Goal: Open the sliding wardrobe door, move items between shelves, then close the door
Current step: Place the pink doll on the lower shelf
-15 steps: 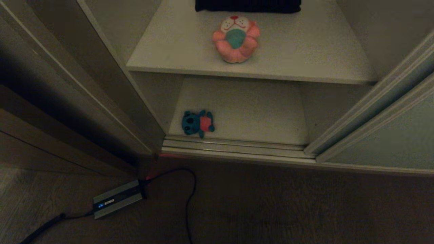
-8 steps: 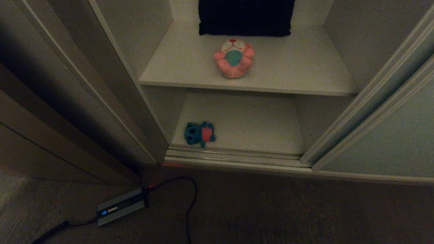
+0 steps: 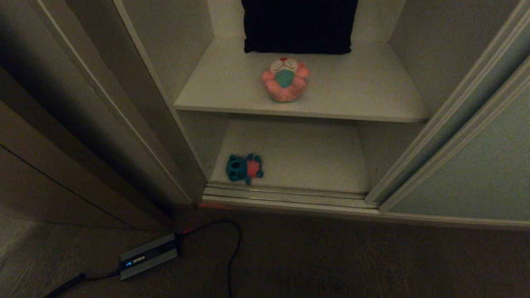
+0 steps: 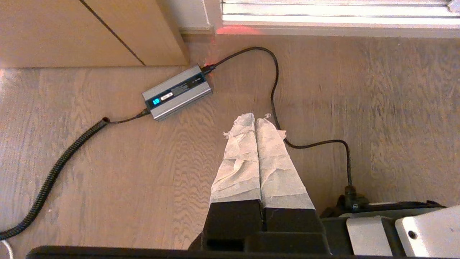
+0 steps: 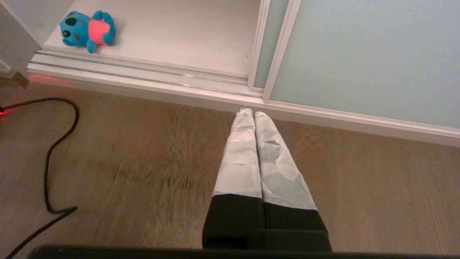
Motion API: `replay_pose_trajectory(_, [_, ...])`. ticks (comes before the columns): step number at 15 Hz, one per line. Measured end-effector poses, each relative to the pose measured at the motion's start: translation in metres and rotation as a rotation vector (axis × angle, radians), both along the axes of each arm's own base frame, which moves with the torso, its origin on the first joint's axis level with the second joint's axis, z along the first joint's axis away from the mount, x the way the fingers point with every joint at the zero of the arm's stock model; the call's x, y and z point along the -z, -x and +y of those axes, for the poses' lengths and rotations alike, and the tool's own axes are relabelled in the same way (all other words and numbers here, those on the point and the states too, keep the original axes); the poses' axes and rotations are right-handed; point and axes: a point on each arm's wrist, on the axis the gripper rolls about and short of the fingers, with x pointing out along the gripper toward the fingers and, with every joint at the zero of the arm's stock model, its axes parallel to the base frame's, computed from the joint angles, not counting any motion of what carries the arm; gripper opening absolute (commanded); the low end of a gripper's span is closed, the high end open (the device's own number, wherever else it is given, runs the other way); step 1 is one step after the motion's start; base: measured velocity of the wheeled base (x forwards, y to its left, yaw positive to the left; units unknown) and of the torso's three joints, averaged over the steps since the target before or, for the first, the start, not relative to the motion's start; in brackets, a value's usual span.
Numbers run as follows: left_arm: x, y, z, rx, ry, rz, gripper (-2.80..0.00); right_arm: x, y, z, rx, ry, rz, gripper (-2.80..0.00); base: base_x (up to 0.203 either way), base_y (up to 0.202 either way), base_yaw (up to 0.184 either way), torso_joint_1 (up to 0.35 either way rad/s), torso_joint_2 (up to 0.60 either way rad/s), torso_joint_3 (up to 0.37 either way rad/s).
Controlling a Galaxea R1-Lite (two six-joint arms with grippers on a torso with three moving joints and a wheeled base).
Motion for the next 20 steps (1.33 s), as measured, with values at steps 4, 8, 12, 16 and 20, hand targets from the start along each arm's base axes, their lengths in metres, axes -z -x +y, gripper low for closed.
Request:
replay_pose_trajectory(4, [-0.003,-0.001,0.000,0.053,-0.002,-0.002,-2.80,0.000,0.000,0.000,0.000,0.000,0.000,-2.80,0.108,0.000,-0.002,0.004,0.00,0.007])
replay_pose_trajectory(8, [-0.003,-0.001,0.000,0.076,-0.013,-0.005,-2.80,0.000,0.000,0.000,0.000,0.000,0.000,-2.80,0.197,0.000,0.001,0.003,0.00,0.003])
replay_pose_trajectory(12, [-0.004,-0.002,0.000,0.136,-0.028,-0.006,-2.80,0.000,0.000,0.000,0.000,0.000,0.000,-2.80,0.196,0.000,0.000,0.005,0.01,0.004])
replay_pose_trajectory(16, [-0.019,-0.013,0.000,0.149,-0.026,-0.053,-2.80,0.000,0.000,0.000,0.000,0.000,0.000,-2.80,0.154,0.000,0.001,0.006,0.00,0.003])
replay_pose_trajectory(20, [-0.048,-0.029,-0.001,0.196,-0.022,-0.059,-2.80,0.000,0.000,0.000,0.000,0.000,0.000,-2.80,0.000,0.000,0.000,0.000,0.00,0.000])
